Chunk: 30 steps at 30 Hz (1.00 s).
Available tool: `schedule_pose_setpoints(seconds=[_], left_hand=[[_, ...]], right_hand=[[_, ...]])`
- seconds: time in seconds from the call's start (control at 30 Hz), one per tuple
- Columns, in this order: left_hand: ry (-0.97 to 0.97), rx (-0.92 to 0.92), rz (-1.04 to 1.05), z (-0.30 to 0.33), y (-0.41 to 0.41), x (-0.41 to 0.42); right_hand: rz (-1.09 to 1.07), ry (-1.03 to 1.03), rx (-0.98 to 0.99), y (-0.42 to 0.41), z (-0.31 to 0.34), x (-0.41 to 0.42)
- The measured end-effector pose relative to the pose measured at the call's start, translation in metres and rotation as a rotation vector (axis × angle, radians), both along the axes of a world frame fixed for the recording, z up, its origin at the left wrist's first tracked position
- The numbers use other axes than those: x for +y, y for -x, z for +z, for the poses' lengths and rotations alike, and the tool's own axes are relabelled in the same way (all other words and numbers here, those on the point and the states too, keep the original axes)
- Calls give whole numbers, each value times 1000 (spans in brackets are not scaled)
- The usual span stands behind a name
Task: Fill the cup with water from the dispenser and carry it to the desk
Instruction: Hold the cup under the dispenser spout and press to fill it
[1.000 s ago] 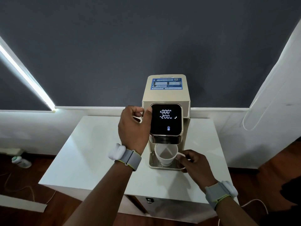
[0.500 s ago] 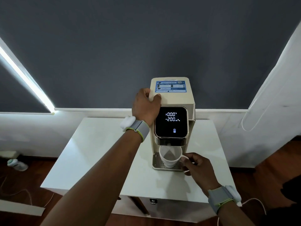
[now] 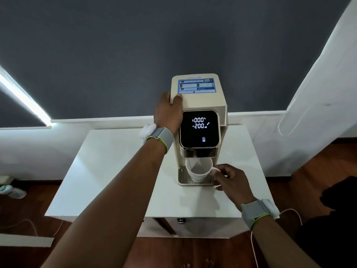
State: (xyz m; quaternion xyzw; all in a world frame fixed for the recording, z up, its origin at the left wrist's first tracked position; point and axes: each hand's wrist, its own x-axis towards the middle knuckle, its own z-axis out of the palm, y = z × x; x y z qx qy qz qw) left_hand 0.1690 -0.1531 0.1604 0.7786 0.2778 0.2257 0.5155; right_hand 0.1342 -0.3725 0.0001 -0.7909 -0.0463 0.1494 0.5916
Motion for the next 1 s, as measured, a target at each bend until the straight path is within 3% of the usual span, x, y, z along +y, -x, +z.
schedule_pose_setpoints(seconds=[0.5, 1.0], left_hand=[[48, -63, -37, -11, 0, 5], [33, -66, -4, -10, 0, 2]], right_hand=[[-59, 70, -12, 7, -1, 6], [17, 156, -69, 0, 2, 4]])
